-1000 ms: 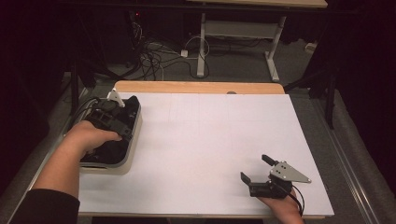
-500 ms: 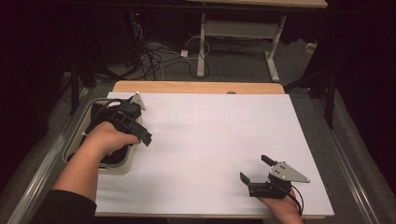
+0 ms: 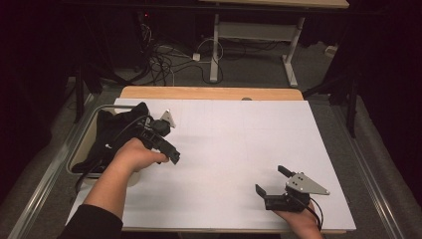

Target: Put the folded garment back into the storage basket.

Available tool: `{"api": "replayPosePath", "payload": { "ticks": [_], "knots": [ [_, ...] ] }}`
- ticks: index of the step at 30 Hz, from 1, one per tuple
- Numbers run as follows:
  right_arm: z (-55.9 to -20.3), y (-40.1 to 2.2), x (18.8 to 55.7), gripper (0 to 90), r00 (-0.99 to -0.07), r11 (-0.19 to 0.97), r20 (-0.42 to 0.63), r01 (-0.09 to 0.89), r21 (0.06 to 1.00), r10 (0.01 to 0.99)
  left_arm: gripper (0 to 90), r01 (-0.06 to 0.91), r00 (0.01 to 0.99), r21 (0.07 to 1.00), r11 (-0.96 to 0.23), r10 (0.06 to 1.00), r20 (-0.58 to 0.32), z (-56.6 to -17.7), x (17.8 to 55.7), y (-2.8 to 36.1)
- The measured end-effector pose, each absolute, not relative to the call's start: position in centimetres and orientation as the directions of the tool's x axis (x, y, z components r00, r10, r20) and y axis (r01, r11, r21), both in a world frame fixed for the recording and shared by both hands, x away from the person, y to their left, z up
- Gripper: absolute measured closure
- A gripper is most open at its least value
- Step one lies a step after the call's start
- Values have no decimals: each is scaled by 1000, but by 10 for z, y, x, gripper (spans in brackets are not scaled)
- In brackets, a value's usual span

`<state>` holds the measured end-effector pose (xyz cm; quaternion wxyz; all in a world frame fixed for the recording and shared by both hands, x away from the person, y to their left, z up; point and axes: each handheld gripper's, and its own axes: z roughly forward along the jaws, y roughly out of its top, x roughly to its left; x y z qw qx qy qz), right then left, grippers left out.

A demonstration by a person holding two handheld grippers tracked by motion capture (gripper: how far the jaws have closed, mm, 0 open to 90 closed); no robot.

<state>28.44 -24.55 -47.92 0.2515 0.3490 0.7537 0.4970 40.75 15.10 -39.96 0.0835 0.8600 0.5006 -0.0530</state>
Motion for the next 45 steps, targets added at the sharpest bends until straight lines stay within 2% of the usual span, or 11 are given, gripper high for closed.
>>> {"api": "replayPosePath", "payload": {
  "ticks": [15,21,29,30,31,32,34,39,40,41,45],
  "knots": [
    [-480,-245,284,0,-633,265,-32,277,924,774,0,852,522,68,-520,829,-201,-449,403,126],
    [-480,-245,284,0,-632,264,-32,277,924,774,0,845,533,91,-527,819,-213,-462,399,122],
    [-480,-245,283,0,-633,265,-32,276,924,774,0,818,568,266,-511,792,-224,-472,386,122],
    [-480,-245,283,0,-633,265,-32,276,924,774,0,818,568,266,-511,792,-224,-472,386,122],
    [-480,-245,283,0,-632,264,-32,276,924,774,0,805,577,319,-500,784,-229,-476,382,124],
    [-480,-245,283,0,-632,264,-32,276,924,774,0,805,577,319,-500,784,-229,-476,382,124],
    [-480,-245,283,0,-631,263,-32,276,924,775,0,781,588,414,-468,774,-234,-481,375,130],
    [-480,-245,283,0,-627,258,-29,277,926,778,0,738,604,541,-403,752,-264,-490,363,138],
    [-480,-245,283,0,-626,257,-29,277,926,779,0,738,604,541,-403,752,-264,-490,363,138],
    [-480,-245,283,0,-626,257,-29,276,926,779,0,715,616,587,-380,740,-271,-494,359,141],
    [-480,-246,282,0,-621,249,-25,276,928,784,0,670,634,656,-348,728,-261,-501,351,146]
  ]
}}
